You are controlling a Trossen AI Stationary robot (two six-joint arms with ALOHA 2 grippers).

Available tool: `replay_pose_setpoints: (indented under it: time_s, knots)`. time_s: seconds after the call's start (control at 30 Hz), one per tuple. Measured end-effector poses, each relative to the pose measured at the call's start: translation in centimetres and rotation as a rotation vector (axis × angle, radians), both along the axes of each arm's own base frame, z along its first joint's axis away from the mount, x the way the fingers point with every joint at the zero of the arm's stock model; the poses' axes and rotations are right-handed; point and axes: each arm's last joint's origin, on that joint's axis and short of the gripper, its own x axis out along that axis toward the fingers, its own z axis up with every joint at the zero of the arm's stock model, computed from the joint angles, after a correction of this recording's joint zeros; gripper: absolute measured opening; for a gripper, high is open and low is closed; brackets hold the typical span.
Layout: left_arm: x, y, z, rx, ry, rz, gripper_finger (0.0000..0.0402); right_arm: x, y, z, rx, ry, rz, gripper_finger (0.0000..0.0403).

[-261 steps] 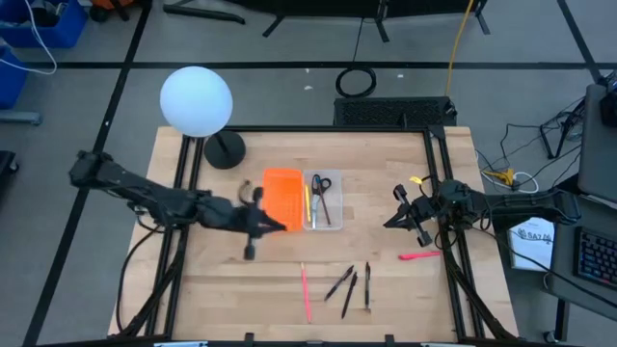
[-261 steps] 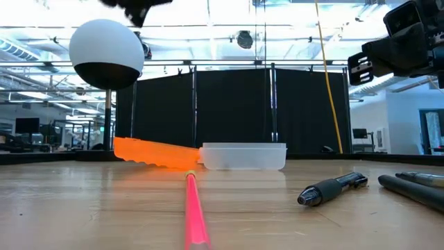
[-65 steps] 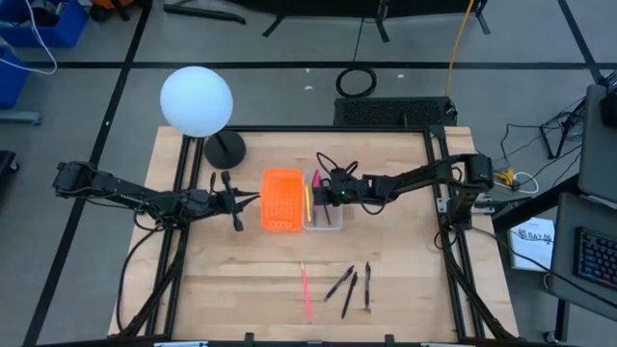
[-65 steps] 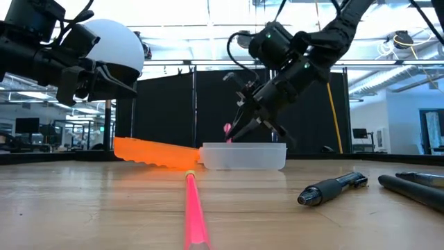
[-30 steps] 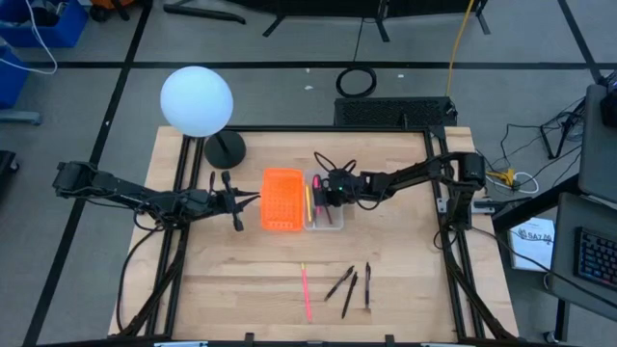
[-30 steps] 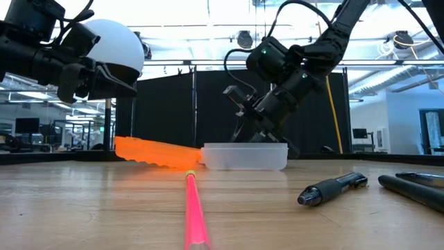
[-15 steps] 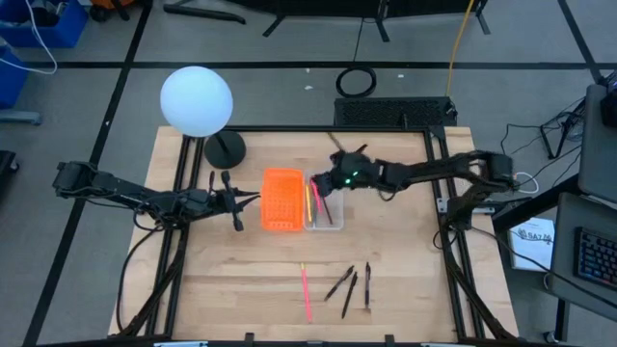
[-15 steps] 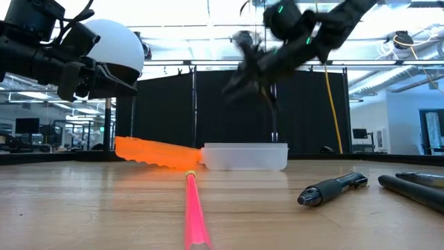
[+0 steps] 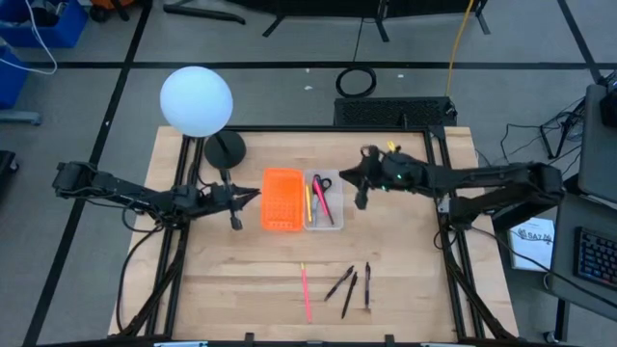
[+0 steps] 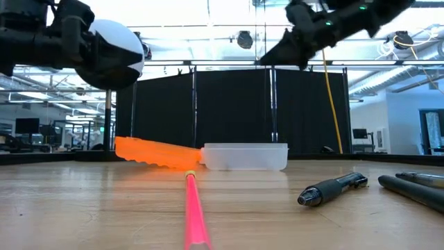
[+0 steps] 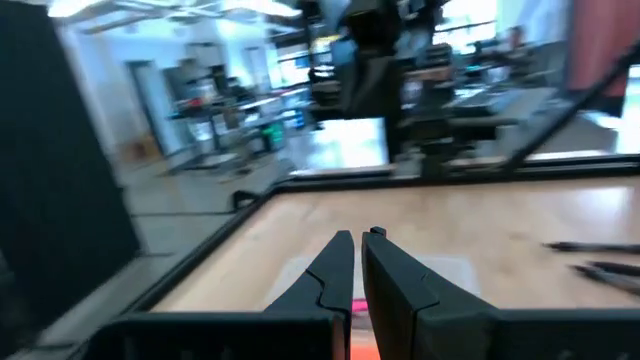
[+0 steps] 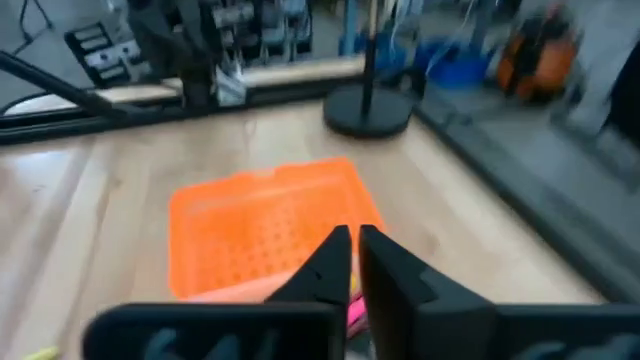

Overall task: Pick & place school supplies into a supply box
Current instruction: Put the pink pencil into the orange supply box

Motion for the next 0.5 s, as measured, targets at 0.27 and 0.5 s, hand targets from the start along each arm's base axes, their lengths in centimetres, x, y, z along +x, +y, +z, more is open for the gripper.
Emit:
replay_pose_setpoints:
  time_s: [0.27, 0.5]
  knots:
    - [0.0, -0.2, 0.1, 0.065, 0.0, -0.062, 0.0031, -4.1, 2.0, -3.1, -0.03, -0.188, 0.097, 0.0001]
    - [0.1, -0.2, -0.2, 0.012, 0.025, -0.065, 0.0031, -8.2, 3.0, -4.1, -0.076, -0.341, 0.07, 0.0]
